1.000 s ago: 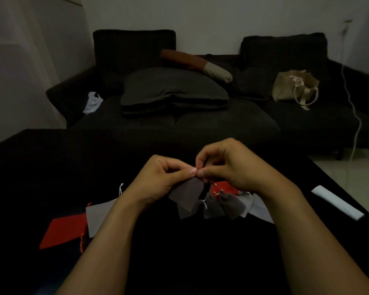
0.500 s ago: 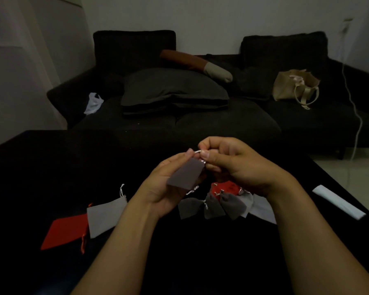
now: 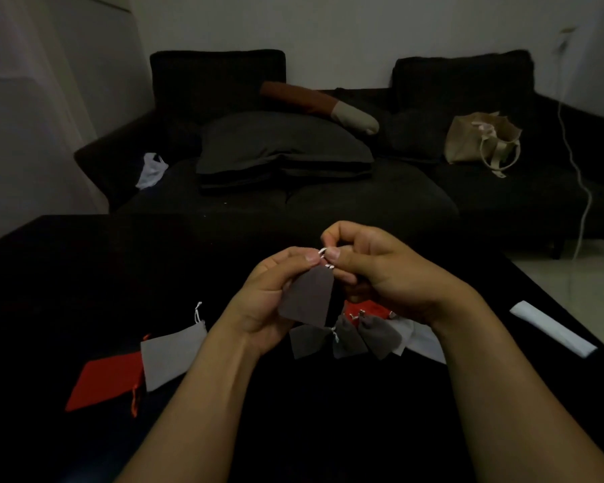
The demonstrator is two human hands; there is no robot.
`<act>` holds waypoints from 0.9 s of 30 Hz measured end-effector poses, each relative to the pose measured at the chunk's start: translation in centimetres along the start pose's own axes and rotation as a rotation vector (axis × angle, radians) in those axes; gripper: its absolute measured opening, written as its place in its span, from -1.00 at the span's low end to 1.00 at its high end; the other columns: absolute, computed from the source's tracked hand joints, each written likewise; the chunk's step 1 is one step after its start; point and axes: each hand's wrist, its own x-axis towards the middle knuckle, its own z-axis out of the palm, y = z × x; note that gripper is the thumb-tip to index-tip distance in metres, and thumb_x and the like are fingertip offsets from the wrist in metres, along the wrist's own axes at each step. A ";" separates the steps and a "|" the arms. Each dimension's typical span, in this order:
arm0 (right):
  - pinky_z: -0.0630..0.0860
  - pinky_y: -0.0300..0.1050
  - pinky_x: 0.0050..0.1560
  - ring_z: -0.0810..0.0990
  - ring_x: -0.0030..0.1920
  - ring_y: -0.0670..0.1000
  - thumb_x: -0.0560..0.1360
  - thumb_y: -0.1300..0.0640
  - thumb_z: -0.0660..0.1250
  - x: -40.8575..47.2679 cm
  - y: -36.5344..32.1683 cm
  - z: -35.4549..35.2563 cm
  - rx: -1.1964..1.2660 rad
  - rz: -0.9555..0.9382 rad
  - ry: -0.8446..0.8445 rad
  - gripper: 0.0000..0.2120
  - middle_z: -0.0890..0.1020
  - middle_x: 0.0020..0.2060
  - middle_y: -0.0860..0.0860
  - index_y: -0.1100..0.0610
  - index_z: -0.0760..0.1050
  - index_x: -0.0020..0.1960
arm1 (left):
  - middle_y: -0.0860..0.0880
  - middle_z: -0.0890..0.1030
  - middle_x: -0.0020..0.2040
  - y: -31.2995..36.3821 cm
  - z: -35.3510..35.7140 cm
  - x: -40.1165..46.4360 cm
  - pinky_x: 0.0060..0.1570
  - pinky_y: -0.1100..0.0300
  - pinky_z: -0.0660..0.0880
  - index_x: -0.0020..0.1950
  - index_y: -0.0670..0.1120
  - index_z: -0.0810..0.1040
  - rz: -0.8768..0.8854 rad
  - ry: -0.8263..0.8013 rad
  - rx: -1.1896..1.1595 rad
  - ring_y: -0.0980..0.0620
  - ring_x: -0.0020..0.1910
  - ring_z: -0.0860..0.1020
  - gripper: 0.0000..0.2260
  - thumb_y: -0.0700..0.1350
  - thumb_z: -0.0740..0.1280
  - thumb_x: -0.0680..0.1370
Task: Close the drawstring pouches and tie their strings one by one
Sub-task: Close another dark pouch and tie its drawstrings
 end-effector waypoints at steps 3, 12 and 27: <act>0.39 -0.26 -0.38 0.44 -0.40 -0.08 0.61 0.23 0.24 0.0 0.0 -0.1 -0.093 -0.034 0.097 -0.94 0.53 -0.37 0.05 0.21 0.47 0.05 | -0.23 0.68 -0.19 -0.1 0.0 0.4 -0.11 0.07 0.62 -0.01 -0.25 0.58 0.018 0.091 -0.038 -0.14 -0.17 0.67 -0.75 -0.18 0.44 0.35; 0.54 -0.38 -0.27 0.61 -0.30 -0.17 0.53 0.18 0.38 -0.5 -1.2 -1.0 -0.730 -0.032 0.300 -0.91 0.68 -0.25 0.01 0.07 0.66 -0.08 | -0.08 0.72 -0.18 -0.1 -0.6 0.6 -0.21 0.30 0.56 -0.07 -0.07 0.65 0.395 0.266 0.409 0.08 -0.16 0.70 -0.82 -0.30 0.49 0.40; 0.61 -0.17 0.05 0.65 -0.12 -0.22 0.37 0.18 0.56 0.3 -0.9 0.7 -0.860 -0.111 0.189 -0.85 0.72 -0.20 -0.11 -0.04 0.72 -0.13 | -0.15 0.70 -0.16 0.1 -1.6 0.3 0.00 -0.06 0.60 0.01 -0.11 0.46 0.159 0.008 0.790 -0.17 -0.11 0.69 -0.67 -0.35 0.52 0.39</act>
